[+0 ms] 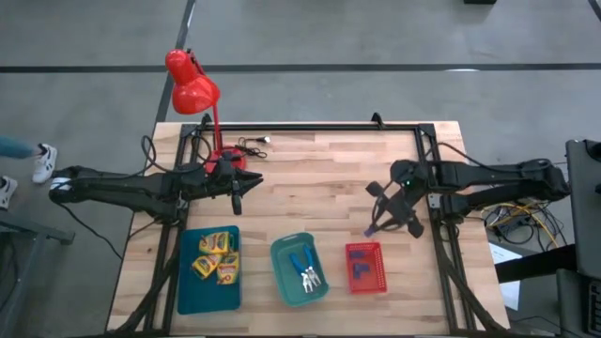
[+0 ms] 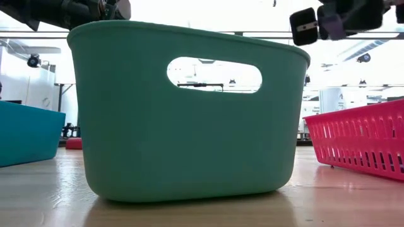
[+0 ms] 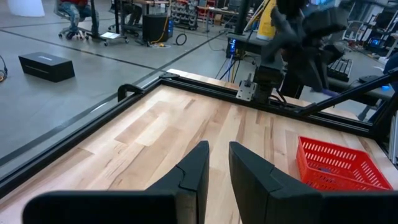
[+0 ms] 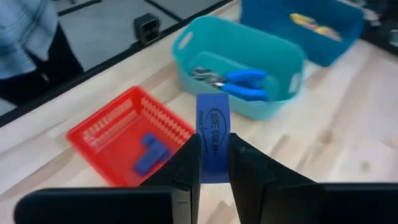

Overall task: Pick & Place School Supplies
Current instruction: Put the purple eraser into the red bin

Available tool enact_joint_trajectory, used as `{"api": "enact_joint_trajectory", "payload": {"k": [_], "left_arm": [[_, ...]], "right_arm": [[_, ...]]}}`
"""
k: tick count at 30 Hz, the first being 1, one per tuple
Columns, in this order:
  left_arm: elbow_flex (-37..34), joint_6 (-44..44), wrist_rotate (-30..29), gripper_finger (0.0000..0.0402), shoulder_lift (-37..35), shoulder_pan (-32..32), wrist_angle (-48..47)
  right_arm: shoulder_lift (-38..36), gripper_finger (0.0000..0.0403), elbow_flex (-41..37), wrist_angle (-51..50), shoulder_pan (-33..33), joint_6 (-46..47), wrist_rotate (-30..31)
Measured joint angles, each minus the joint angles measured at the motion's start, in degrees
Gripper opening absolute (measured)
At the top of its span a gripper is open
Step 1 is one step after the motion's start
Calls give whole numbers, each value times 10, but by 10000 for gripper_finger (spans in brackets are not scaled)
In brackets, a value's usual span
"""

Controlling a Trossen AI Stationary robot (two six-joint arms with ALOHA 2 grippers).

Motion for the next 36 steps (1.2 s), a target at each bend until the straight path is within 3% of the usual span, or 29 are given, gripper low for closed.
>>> {"api": "enact_joint_trajectory", "payload": {"k": [14, 20, 24, 36], "left_arm": [[0, 0, 0, 67, 0, 0, 0], [0, 0, 0, 67, 0, 0, 0], [0, 0, 0, 67, 0, 0, 0], [0, 0, 0, 67, 0, 0, -1]], "right_arm": [[47, 59, -112, 159, 131, 81, 4], [107, 59, -163, 283, 183, 81, 67], [151, 59, -161, 303, 201, 101, 95], [296, 66, -108, 300, 224, 127, 95]]}}
